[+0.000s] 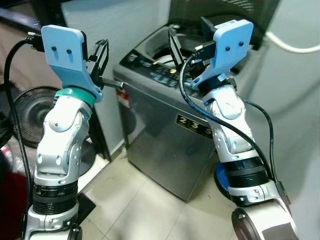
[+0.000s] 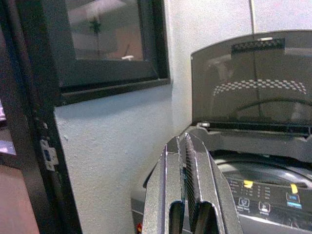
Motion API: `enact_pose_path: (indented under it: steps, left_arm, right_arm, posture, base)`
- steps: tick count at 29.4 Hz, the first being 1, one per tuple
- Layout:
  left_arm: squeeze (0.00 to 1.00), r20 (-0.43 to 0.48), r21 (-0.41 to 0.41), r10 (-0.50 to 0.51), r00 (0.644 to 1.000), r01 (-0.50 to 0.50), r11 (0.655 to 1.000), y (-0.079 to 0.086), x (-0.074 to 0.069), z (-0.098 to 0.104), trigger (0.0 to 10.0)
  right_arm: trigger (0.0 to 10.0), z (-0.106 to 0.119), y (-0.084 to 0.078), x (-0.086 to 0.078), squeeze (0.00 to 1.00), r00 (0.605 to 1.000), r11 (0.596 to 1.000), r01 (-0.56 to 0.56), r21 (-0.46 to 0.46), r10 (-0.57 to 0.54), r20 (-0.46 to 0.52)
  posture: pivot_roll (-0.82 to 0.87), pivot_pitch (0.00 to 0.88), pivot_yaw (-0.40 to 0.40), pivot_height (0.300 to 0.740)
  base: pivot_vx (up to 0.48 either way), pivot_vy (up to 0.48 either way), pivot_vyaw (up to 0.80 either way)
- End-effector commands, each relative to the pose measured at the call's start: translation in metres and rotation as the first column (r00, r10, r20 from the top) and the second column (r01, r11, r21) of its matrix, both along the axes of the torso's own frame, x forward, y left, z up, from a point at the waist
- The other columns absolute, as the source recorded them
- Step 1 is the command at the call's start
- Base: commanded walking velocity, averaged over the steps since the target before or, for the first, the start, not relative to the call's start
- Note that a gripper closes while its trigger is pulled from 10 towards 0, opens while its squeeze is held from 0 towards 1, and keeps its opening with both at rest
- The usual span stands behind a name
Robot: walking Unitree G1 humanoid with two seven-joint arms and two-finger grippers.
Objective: Clothes washing
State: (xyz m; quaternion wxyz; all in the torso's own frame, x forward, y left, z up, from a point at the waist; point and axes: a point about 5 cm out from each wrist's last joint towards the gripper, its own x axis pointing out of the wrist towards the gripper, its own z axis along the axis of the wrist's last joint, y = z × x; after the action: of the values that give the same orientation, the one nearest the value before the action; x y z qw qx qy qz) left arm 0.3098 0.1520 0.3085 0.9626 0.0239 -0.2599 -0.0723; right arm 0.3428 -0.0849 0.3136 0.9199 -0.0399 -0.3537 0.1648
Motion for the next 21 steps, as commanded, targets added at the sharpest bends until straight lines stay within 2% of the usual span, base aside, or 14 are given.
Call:
enact_pose_path:
  steps: [1,13,21]
  left_arm:
    - [0.00,-0.024,0.014,0.019,1.000,-0.019,1.000,0.004,0.002,-0.007,10.0]
    - [0.00,-0.079,0.063,0.060,0.995,-0.055,0.996,0.008,0.006,-0.024,10.0]
    - [0.00,-0.092,0.070,0.084,0.992,-0.078,0.994,0.010,0.006,-0.028,10.0]
  right_arm:
    - [10.0,-0.007,0.000,0.003,0.00,0.999,1.000,-0.002,0.000,0.002,-0.033]
    - [10.0,-0.043,-0.020,0.012,0.00,0.984,0.998,0.056,0.022,-0.052,-0.170]
    - [10.0,-0.048,-0.017,0.011,0.00,0.982,0.998,0.036,0.044,-0.028,-0.189]
  posture:
    - [0.04,0.000,0.020,0.740]
    - [0.05,0.000,0.024,0.740]
    - [0.05,0.000,0.025,0.740]
  base:
    - [0.000,0.000,0.80]
    - [0.000,0.000,0.80]
    - [0.000,0.000,0.80]
